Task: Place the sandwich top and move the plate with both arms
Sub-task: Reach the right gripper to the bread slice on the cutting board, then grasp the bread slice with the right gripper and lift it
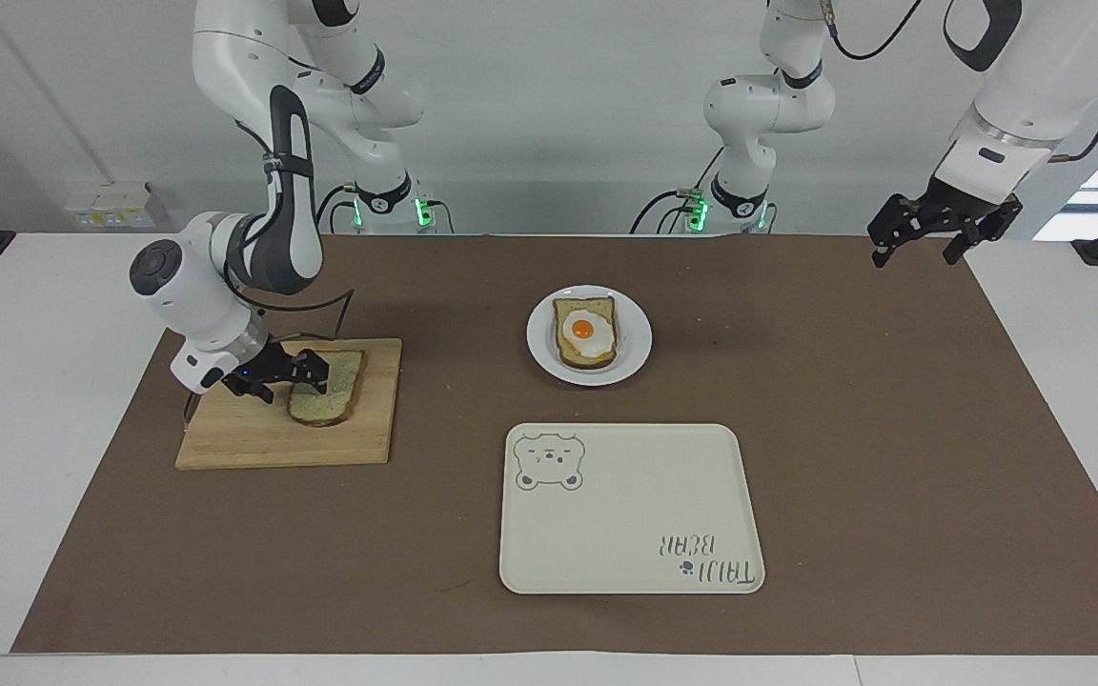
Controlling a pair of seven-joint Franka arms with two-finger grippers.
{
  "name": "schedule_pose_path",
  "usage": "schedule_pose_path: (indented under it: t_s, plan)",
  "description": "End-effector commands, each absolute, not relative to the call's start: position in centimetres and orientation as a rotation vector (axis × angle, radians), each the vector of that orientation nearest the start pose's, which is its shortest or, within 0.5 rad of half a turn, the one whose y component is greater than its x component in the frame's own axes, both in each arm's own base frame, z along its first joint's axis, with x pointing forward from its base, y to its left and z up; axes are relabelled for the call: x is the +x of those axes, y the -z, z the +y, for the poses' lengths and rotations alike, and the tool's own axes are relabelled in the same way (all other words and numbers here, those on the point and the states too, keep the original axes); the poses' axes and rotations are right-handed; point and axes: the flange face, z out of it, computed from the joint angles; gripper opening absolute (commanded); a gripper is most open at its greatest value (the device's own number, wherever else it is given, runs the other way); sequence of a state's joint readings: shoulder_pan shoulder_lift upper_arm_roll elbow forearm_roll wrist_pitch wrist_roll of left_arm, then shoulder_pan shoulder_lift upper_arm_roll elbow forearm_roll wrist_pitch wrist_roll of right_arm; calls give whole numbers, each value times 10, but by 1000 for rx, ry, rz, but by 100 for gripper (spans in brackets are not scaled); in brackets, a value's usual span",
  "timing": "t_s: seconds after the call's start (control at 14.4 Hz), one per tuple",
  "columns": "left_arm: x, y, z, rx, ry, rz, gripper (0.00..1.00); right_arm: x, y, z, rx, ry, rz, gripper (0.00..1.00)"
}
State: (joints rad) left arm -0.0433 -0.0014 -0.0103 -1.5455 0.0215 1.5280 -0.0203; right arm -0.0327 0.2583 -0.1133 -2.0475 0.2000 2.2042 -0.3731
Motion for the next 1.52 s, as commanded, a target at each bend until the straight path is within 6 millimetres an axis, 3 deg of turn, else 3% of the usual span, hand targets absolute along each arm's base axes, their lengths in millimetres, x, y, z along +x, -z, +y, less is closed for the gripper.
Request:
schedule_pose_path:
  t_s: [0.0, 0.07, 1.46]
  plan:
    - [541, -636, -24, -3102, -31, 38, 100, 573, -304, -73, -2965, -68, -154, 9]
    - [541, -635, -24, -3100, -33, 38, 100, 573, -304, -73, -2970, -73, -87, 0]
    - [541, -636, -24, -3102, -31, 38, 100, 576, -304, -70, -2986, -76, -69, 0]
